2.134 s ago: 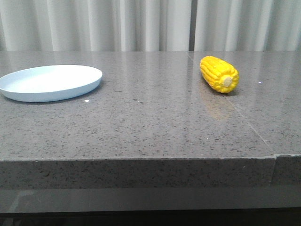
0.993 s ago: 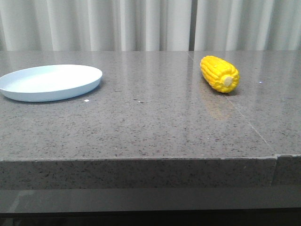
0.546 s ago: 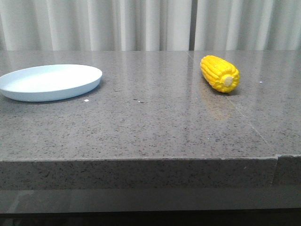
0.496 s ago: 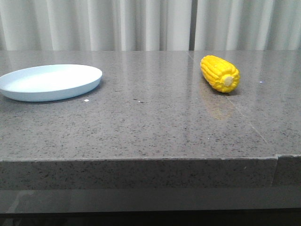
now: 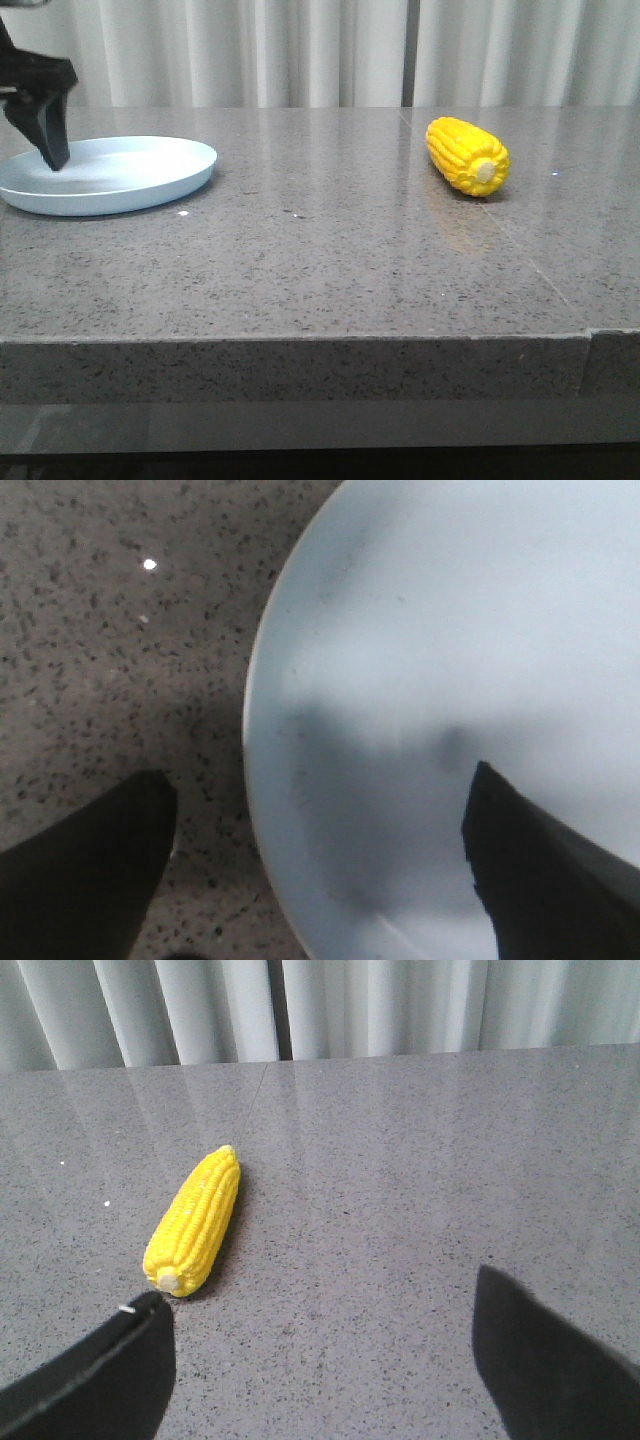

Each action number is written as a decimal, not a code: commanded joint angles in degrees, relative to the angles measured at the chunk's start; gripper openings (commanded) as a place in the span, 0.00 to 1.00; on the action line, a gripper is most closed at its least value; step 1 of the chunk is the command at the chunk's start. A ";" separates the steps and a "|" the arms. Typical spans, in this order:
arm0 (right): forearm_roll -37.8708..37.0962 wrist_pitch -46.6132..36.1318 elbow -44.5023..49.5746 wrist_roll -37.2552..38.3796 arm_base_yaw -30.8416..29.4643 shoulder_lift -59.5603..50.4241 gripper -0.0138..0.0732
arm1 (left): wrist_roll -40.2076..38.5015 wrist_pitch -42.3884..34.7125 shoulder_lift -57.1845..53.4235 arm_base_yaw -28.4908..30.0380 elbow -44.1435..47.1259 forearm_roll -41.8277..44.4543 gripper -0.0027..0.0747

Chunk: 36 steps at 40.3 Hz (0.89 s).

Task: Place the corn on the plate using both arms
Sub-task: 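Lower the left gripper onto the plate rim and push it toward the corn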

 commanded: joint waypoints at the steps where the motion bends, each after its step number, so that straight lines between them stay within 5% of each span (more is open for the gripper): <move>1: -0.66 -5.08 -1.83 -0.63 -0.33 0.72 0.88 | -0.29 -1.29 -1.18 -0.32 -2.45 -0.64 0.66; 20: -0.66 -5.08 -1.83 -0.63 -0.33 0.72 0.88 | -0.29 -1.81 -0.33 -0.32 -2.45 -1.36 0.01; 36: -0.66 -5.08 -1.83 -0.63 -0.33 0.72 0.88 | -0.12 0.04 -3.45 -1.44 -11.19 -11.64 0.01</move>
